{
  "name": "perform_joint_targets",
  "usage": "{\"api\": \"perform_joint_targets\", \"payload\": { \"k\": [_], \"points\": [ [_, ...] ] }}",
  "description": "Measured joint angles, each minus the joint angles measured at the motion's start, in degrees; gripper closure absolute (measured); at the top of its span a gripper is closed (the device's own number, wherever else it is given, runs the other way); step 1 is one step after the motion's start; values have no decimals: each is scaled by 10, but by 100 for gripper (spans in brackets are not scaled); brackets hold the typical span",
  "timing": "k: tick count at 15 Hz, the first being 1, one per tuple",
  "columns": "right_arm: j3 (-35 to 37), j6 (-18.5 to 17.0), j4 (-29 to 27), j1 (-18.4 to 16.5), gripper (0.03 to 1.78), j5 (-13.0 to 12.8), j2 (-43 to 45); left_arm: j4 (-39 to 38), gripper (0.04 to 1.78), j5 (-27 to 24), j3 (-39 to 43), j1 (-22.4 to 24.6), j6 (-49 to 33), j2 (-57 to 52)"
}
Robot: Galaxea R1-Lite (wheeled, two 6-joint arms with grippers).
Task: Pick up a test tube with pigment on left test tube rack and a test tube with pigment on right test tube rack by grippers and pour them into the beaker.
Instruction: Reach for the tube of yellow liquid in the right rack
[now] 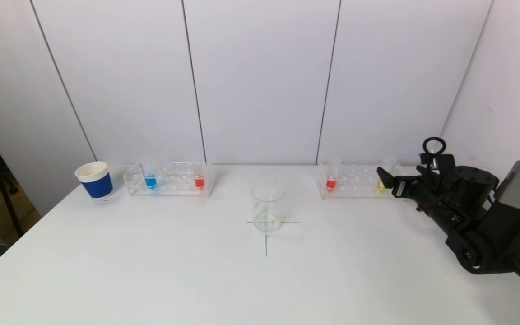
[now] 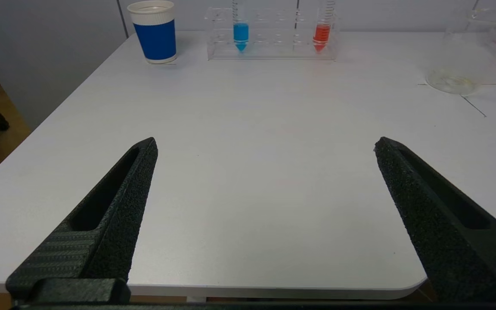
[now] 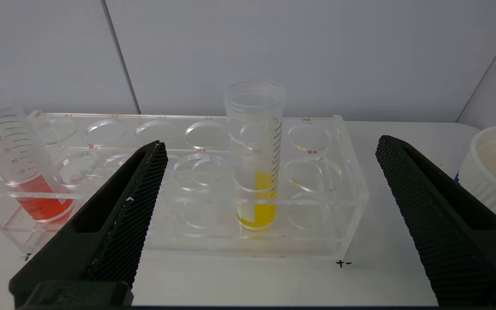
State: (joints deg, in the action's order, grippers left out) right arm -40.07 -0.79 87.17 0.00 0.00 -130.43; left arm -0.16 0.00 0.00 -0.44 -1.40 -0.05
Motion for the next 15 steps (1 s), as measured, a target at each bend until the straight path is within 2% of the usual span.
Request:
{"api": "perform_joint_targets", "payload": {
  "k": [15],
  "points": [
    [-51, 4, 0, 1, 5, -2, -36, 0, 6, 0, 0, 0, 0, 0]
  ]
}}
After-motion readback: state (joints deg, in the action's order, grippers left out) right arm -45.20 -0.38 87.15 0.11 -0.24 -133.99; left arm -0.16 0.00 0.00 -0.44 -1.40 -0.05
